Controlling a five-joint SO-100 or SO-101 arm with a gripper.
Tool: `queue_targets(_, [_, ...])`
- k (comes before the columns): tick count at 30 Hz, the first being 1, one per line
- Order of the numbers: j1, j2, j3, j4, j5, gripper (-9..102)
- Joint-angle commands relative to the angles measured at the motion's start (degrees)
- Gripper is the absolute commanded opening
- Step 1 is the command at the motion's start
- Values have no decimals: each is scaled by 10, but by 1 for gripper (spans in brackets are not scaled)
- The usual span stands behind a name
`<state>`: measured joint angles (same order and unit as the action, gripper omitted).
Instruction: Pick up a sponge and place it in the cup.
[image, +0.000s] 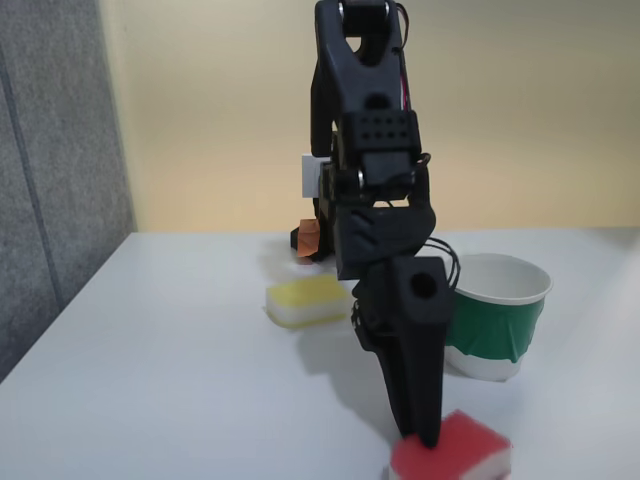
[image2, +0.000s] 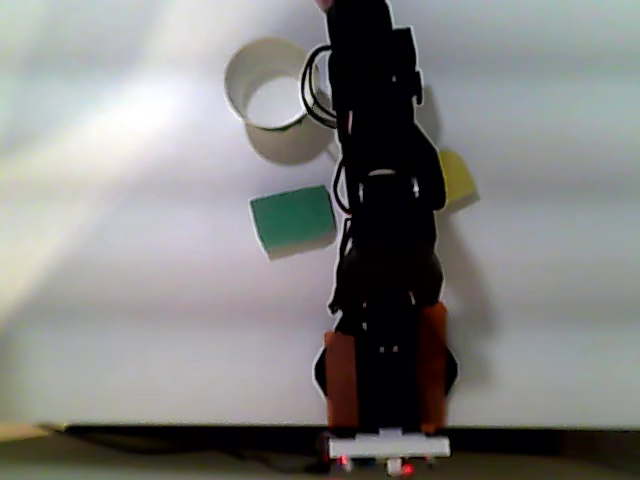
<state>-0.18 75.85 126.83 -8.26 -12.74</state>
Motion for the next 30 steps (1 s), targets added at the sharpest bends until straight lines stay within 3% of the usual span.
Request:
queue_targets(1, [11, 16, 6, -11, -6, 0])
queue_targets(12, [8, 48, 6, -16, -18, 0])
queue_targets(30, [2, 555, 32, 383, -57, 0])
